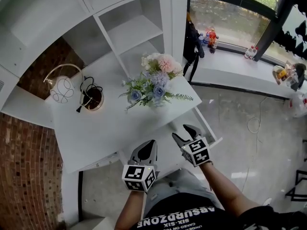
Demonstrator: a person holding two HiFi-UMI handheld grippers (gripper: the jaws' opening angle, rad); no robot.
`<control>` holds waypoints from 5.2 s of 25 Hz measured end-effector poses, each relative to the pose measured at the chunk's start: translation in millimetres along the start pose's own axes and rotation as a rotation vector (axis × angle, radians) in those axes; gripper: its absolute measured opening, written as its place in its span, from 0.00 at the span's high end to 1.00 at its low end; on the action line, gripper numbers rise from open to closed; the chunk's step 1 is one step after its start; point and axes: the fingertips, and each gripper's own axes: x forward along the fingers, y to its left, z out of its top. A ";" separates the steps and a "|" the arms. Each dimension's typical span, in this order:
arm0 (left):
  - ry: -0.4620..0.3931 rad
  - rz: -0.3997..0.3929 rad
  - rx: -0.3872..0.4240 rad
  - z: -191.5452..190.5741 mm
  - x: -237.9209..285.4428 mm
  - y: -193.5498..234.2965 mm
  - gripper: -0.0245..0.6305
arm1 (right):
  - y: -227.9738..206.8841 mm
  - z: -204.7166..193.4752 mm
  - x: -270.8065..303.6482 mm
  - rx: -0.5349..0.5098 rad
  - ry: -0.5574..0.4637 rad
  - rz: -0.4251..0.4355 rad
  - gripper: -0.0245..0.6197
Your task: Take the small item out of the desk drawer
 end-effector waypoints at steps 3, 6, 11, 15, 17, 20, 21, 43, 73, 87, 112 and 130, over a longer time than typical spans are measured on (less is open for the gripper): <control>0.004 0.005 -0.007 -1.6 6.5 1.9 0.95 | -4.3 -6.0 11.9 0.014 0.017 0.008 0.60; 0.010 0.006 -0.011 -3.5 11.9 4.1 0.95 | -7.9 -13.8 25.3 0.018 0.043 0.011 0.60; 0.022 0.004 -0.016 -8.5 18.2 7.8 0.95 | -17.1 -29.3 47.9 0.020 0.092 0.001 0.60; 0.033 0.014 -0.026 -12.7 20.1 13.1 0.95 | -21.7 -43.3 64.4 0.020 0.133 0.002 0.60; 0.041 0.017 -0.032 -16.5 21.7 16.1 0.95 | -23.9 -49.4 72.5 0.015 0.152 0.001 0.60; 0.037 0.009 -0.038 -18.3 25.8 18.5 0.95 | -27.3 -56.1 84.1 0.007 0.175 0.000 0.60; 0.033 0.006 -0.041 -18.5 27.0 18.9 0.95 | -28.0 -58.3 87.4 0.005 0.182 0.001 0.60; 0.090 0.004 -0.077 -38.1 51.4 23.7 0.95 | -59.3 -105.3 141.4 -0.015 0.314 -0.016 0.60; 0.133 0.014 -0.098 -57.3 63.5 31.5 0.95 | -63.5 -159.2 180.5 -0.056 0.479 0.009 0.64; 0.136 0.022 -0.107 -61.3 60.1 35.1 0.95 | -63.3 -164.9 178.6 -0.061 0.497 -0.015 0.74; 0.142 0.012 -0.088 -54.5 63.2 30.7 0.95 | -64.4 -152.9 156.3 -0.022 0.472 0.020 0.75; 0.158 -0.046 -0.031 -46.5 57.6 14.5 0.95 | -57.9 -147.5 114.6 0.037 0.468 0.004 0.75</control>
